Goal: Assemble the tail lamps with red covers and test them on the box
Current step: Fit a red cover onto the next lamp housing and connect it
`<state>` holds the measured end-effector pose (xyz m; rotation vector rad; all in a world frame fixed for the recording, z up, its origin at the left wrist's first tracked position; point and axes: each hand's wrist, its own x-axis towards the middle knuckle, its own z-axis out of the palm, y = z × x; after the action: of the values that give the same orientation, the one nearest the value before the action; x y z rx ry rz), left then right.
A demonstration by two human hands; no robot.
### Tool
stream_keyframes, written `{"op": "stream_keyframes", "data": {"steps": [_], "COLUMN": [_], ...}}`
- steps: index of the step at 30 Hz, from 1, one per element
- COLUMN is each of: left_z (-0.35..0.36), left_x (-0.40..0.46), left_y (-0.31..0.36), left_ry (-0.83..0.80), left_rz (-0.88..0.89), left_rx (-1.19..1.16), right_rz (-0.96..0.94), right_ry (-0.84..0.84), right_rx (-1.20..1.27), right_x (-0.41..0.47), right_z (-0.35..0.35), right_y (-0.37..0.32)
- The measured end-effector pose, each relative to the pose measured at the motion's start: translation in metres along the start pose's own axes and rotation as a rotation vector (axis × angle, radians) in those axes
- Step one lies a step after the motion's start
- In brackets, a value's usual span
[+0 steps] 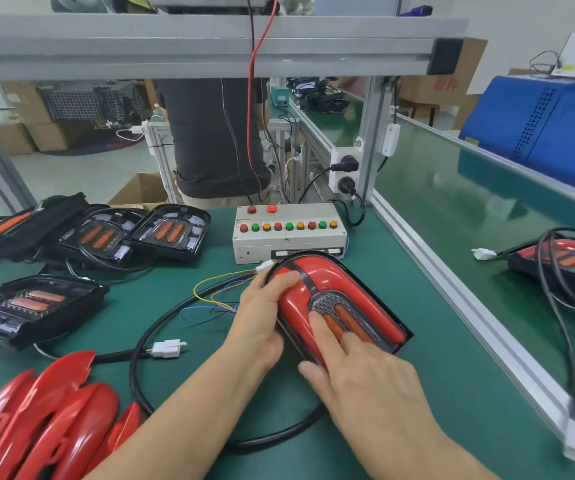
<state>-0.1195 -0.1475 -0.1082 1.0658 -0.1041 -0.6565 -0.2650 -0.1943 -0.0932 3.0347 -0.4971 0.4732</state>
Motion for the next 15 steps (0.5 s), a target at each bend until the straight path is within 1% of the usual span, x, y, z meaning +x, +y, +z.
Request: {"op": "stream_keyframes", "data": {"steps": [1, 3, 4, 5, 6, 8, 10, 11, 13, 15], "left_z": [0.000, -0.003, -0.005, -0.008, -0.011, -0.009, -0.002, 0.002, 0.010, 0.015], "left_x": [0.002, 0.005, 0.006, 0.006, 0.005, 0.001, -0.005, -0.008, -0.014, -0.019], "left_y": [0.001, 0.007, 0.012, 0.015, 0.017, 0.019, 0.016, 0.015, 0.013, 0.015], "left_ry": [0.042, 0.100, 0.111, 0.111, 0.102, 0.070, 0.034, 0.020, -0.011, -0.028], "left_rz": [0.009, -0.005, -0.012, -0.003, 0.021, 0.076, 0.109, 0.120, 0.154, 0.193], "left_rx": [-0.014, -0.061, -0.085, -0.103, -0.109, -0.093, -0.069, -0.064, -0.058, -0.055], "right_rz": [0.025, 0.075, 0.146, 0.260, 0.385, 0.580, 0.607, 0.585, 0.573, 0.616], "right_ry": [-0.010, -0.037, -0.020, -0.001, -0.017, -0.211, -0.427, -0.466, -0.451, -0.429], "right_rx": [0.048, 0.265, 0.395, 0.549, 0.721, 1.111, 1.433, 1.539, 1.658, 1.749], "right_x": [-0.001, -0.010, -0.015, -0.020, -0.023, -0.025, -0.021, -0.019, -0.015, -0.013], "right_z": [-0.004, -0.011, -0.015, -0.018, -0.019, -0.015, -0.008, -0.004, 0.005, 0.012], "right_y": [0.003, 0.014, 0.020, 0.028, 0.036, 0.045, 0.044, 0.042, 0.040, 0.042]}}
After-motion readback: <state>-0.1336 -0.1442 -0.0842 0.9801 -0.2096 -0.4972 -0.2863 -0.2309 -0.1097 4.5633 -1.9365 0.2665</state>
